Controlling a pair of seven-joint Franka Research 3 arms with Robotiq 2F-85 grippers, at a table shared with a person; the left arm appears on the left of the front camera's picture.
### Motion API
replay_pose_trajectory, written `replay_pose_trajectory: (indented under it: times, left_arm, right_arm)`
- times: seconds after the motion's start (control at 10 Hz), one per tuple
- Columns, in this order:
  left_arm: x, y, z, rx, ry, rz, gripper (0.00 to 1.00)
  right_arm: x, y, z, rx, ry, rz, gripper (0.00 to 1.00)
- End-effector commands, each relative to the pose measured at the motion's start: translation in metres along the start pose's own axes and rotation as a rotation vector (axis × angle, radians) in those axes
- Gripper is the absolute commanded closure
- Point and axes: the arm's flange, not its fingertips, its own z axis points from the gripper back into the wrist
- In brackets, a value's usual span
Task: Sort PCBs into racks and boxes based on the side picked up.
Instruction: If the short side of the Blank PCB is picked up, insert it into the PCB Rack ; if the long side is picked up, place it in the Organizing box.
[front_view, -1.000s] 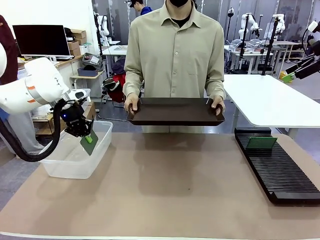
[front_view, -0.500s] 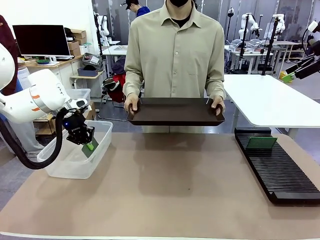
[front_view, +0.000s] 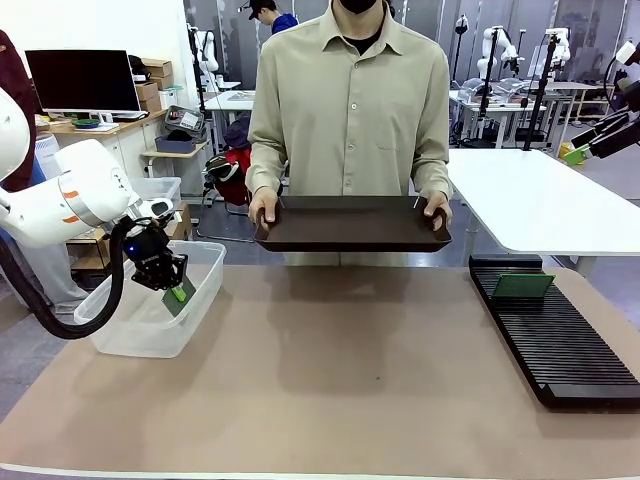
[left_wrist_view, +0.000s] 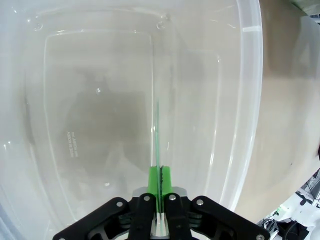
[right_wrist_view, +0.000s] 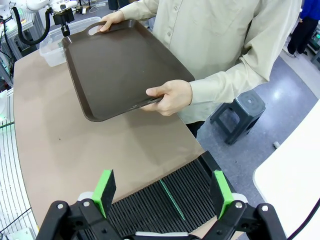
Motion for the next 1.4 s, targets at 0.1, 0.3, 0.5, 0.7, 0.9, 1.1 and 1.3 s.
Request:
replay_pose_trajectory:
  times: [0.1,0.3,0.5,0.7,0.9,1.1,1.3]
  left_arm:
    - [0.004,0.002,0.002,-0.036,0.003,0.004,0.78]
    - [0.003,0.003,0.004,-0.036,-0.001,0.008,0.59]
    - [0.003,0.002,0.008,-0.018,-0.011,0.012,0.39]
    - [0.005,0.001,0.016,-0.004,-0.031,0.004,0.20]
    - [0.006,-0.003,0.020,-0.002,-0.046,-0.006,0.00]
    - [0.006,-0.005,0.024,0.005,-0.050,-0.022,0.03]
    - [0.007,-0.010,0.027,0.008,-0.075,-0.017,0.00]
  right_arm:
    - [0.000,0.001,-0.001,0.005,0.002,0.000,0.00]
    - [0.000,0.001,-0.001,0.005,0.002,0.000,0.00]
    - [0.000,0.001,-0.001,0.005,0.002,0.000,0.00]
    - [0.000,0.001,-0.001,0.005,0.002,0.000,0.00]
    - [0.000,0.001,-0.001,0.005,0.002,0.000,0.00]
    - [0.000,0.001,-0.001,0.005,0.002,0.000,0.00]
    - [0.000,0.001,-0.001,0.005,0.002,0.000,0.00]
